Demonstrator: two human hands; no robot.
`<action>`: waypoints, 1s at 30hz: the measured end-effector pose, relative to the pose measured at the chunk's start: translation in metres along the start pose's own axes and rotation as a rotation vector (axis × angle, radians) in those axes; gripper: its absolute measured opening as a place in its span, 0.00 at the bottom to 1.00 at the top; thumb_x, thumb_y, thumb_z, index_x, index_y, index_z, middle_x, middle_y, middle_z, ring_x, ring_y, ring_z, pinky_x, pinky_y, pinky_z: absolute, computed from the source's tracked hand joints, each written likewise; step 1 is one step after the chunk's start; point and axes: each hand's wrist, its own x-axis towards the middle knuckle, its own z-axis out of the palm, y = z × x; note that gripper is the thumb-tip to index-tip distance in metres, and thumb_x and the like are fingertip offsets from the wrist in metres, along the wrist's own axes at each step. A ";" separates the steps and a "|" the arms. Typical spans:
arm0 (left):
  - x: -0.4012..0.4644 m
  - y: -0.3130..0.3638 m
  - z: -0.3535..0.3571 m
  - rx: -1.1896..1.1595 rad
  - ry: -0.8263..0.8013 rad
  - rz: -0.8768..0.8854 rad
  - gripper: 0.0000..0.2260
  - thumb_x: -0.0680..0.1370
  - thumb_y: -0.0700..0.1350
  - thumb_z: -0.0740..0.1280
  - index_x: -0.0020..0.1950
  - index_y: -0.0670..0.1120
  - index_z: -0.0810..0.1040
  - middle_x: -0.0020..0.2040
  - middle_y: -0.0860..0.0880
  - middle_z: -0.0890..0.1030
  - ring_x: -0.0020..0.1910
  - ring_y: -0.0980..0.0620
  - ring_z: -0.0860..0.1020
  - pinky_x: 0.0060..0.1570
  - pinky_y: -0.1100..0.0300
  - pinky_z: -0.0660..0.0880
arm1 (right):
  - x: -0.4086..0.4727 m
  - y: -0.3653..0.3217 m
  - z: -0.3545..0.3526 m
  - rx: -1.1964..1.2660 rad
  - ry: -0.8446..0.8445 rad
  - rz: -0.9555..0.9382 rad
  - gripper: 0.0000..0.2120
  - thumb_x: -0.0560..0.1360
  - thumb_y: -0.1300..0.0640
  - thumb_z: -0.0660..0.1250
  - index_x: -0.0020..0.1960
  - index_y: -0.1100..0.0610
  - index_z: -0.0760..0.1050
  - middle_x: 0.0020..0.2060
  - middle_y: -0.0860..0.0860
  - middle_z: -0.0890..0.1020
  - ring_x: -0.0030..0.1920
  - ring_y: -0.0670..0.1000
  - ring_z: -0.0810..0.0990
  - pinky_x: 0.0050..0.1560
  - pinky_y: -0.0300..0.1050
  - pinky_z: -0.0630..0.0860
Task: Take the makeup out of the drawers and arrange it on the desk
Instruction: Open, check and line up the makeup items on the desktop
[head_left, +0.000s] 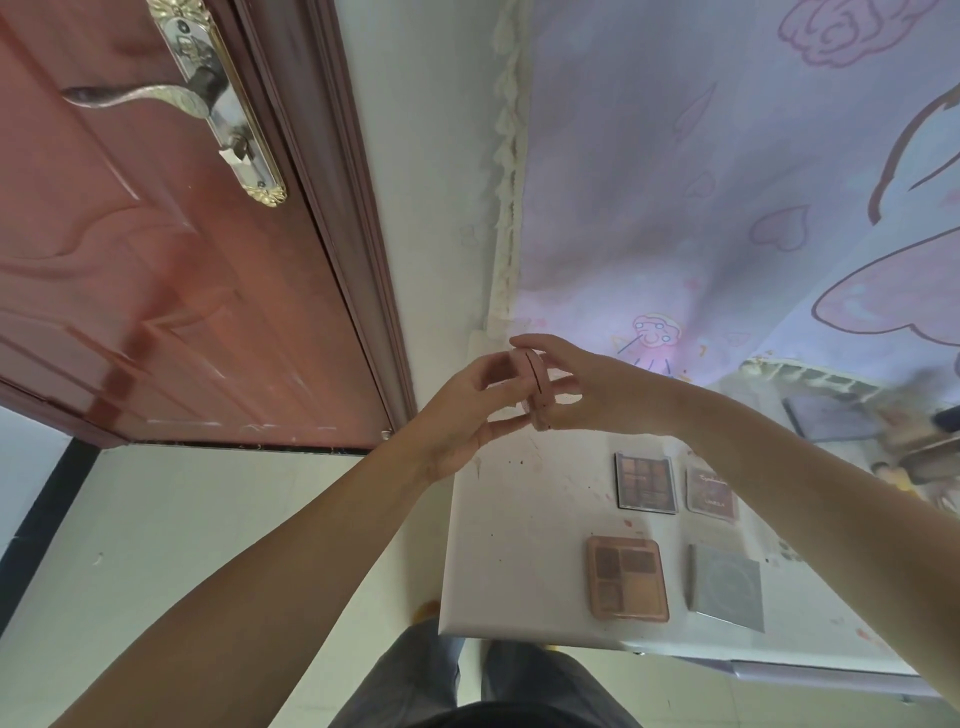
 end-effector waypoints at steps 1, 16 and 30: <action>-0.001 0.000 -0.001 0.017 -0.003 0.022 0.10 0.74 0.45 0.70 0.55 0.53 0.79 0.60 0.53 0.80 0.61 0.49 0.78 0.60 0.50 0.74 | -0.001 0.002 -0.001 -0.017 -0.001 -0.032 0.33 0.73 0.62 0.67 0.70 0.41 0.58 0.62 0.42 0.72 0.61 0.44 0.76 0.52 0.40 0.78; -0.005 0.010 -0.006 -0.258 -0.058 -0.247 0.29 0.70 0.59 0.70 0.63 0.40 0.76 0.58 0.37 0.76 0.55 0.39 0.78 0.55 0.47 0.76 | -0.003 0.009 0.007 -0.226 0.174 -0.336 0.39 0.70 0.60 0.74 0.74 0.47 0.57 0.67 0.39 0.65 0.67 0.39 0.66 0.65 0.37 0.69; -0.006 0.011 -0.007 -0.316 -0.153 -0.228 0.20 0.75 0.55 0.67 0.62 0.46 0.79 0.63 0.36 0.76 0.60 0.42 0.77 0.62 0.48 0.73 | -0.001 0.005 0.005 -0.150 0.166 -0.153 0.33 0.71 0.53 0.72 0.73 0.48 0.61 0.64 0.44 0.68 0.63 0.39 0.69 0.58 0.37 0.74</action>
